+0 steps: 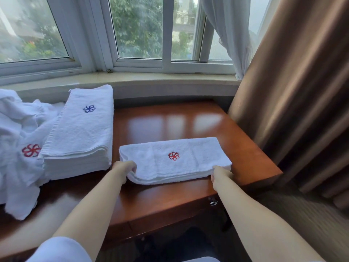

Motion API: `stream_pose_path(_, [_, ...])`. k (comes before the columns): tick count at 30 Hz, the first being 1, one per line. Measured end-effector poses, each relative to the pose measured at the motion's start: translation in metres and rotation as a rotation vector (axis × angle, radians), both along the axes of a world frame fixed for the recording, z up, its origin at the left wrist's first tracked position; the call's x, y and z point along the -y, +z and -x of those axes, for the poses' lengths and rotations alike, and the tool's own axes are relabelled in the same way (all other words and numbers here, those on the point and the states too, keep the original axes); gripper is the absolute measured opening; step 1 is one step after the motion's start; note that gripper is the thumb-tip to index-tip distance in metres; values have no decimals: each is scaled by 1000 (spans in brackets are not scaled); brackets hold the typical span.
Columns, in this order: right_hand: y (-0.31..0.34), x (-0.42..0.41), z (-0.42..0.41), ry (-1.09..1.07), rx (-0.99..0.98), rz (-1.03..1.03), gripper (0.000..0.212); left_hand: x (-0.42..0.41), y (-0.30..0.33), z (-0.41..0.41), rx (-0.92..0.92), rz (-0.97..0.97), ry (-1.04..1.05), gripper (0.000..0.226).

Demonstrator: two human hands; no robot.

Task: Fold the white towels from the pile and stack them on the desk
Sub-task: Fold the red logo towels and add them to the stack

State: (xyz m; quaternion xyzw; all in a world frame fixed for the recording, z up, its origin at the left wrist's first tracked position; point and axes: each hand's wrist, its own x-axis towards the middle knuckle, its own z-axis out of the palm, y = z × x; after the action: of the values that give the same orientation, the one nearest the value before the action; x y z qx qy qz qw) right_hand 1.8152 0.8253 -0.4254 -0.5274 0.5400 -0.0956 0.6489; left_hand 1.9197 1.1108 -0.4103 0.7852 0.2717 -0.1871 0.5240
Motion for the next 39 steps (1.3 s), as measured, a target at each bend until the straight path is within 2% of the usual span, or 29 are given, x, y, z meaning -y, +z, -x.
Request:
stream_pose_path(2, [0,-3,-2,75,32,-60,43,4,3,2,2,112,3,38])
stream_pose_path(4, [3,-9,-4,50,15,-46,38,6,0,0,125,97,-73,32])
stream_pose_path(7, [10,-14,-11,122,42,7,42,13,8,3,268,138,-119,5])
stream_pose_path(9, [19,-20,-16,177,77,53,47,18,19,2,324,162,-120,6])
stream_pose_path(13, [52,-37,-29,153,277,71,53,28,54,-2,416,180,-83,14])
stream_pose_path(18, [96,-55,-50,153,413,37,46,39,91,9,530,389,-37,15])
stream_pose_path(23, [141,-83,-81,298,561,-3,48,28,140,21,655,535,0,18])
stream_pose_path(27, [174,-112,-117,399,668,-73,49,2,175,15,716,562,70,8])
stream_pose_path(30, [201,-139,-144,505,718,-116,54,-23,199,5,663,557,116,28])
stream_pose_path(33, [232,-166,-169,585,776,-154,51,-45,216,-15,635,546,176,38])
stream_pose_path(37, [253,-198,-208,699,759,-132,45,-73,224,-45,498,541,220,108])
stream_pose_path(38, [255,-205,-217,720,733,-134,40,-79,224,-50,473,567,197,111])
stream_pose_path(39, [256,-212,-226,747,713,-137,34,-87,223,-56,457,608,170,103])
